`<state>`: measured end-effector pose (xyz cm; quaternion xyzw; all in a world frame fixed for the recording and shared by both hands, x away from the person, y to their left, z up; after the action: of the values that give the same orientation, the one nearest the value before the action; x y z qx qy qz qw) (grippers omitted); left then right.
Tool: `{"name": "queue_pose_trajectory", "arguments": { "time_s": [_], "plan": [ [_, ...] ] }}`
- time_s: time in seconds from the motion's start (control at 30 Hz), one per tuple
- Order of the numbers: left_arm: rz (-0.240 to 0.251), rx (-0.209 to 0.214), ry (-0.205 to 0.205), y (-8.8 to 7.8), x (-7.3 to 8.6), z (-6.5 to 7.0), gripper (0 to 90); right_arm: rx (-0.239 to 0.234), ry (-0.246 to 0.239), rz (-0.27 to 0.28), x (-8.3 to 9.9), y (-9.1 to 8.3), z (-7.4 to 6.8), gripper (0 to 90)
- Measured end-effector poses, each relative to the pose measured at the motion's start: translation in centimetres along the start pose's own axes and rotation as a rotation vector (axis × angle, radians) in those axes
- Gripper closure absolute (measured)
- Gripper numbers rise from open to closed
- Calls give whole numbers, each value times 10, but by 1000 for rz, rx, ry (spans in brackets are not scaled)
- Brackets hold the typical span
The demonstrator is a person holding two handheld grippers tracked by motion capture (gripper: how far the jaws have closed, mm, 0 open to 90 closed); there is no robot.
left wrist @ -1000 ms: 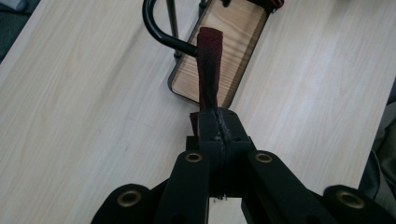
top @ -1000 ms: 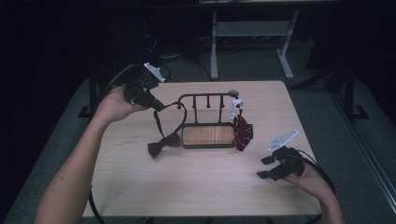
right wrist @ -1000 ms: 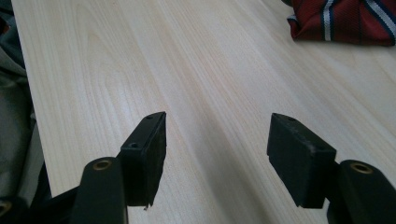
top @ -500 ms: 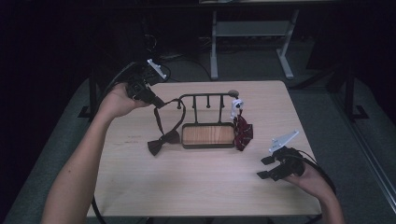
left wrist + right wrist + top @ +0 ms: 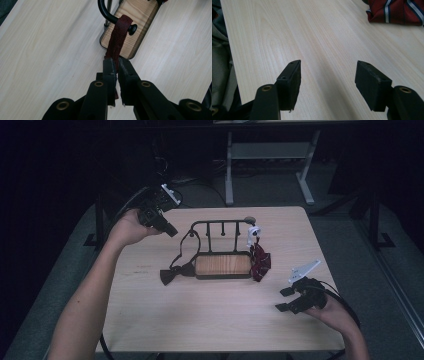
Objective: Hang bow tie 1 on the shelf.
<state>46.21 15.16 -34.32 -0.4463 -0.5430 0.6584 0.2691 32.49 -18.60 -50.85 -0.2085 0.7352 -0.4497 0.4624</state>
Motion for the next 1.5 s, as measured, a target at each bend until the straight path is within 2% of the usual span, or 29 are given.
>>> {"name": "queue_pose_trajectory", "arguments": {
  "time_s": [0.37,0.57,0.77,0.83,1.07,1.5],
  "plan": [
    [-6,17,2,4,6,5,829,7,9,-3,-1,-1,-2,371],
    [9,16,14,0,5,10,828,18,6,-1,-1,-2,-1,369],
    [2,14,35,1,6,16,803,24,12,6,-1,-4,1,366],
    [15,25,37,1,6,18,802,23,18,8,-1,-5,1,364],
    [15,18,38,5,17,21,782,34,16,10,0,-6,3,360],
    [45,23,41,9,37,30,742,40,26,10,-1,-7,3,352]
  ]
}}
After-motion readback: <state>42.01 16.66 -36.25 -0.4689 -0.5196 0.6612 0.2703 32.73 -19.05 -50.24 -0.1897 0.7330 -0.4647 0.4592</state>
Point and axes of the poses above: each handheld gripper's, and its own axes: y roughly forward along the jaws, x roughly out of its underside, z roughly to its right, the point moved 10 cm from there along y, roughly forward along the jaws, and after that the axes turned 5 degrees about -z, right-handed, at the moved point
